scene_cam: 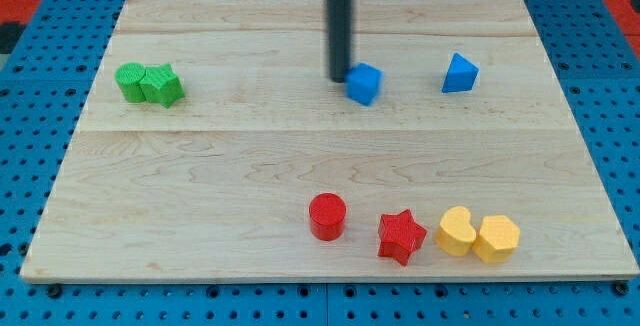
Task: Slide the blue cube into the blue triangle
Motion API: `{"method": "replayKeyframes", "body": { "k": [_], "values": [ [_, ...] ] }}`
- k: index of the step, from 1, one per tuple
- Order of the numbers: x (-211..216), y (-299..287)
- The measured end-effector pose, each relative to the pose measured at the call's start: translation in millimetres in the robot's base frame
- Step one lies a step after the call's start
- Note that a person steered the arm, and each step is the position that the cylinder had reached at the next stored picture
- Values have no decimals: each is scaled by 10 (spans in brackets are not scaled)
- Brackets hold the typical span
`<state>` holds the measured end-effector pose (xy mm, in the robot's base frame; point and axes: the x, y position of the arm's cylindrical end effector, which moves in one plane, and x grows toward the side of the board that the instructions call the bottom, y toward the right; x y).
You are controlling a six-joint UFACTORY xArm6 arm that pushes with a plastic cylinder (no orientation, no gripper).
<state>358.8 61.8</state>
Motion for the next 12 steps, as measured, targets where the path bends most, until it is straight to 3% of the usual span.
{"method": "replayKeyframes", "body": {
  "k": [1, 2, 3, 4, 6, 8, 9, 10, 12],
  "values": [
    [135, 157],
    [302, -310],
    [404, 274],
    [413, 478],
    [417, 396],
    [569, 842],
    [603, 474],
    [945, 31],
    [1077, 1296]
  ]
}}
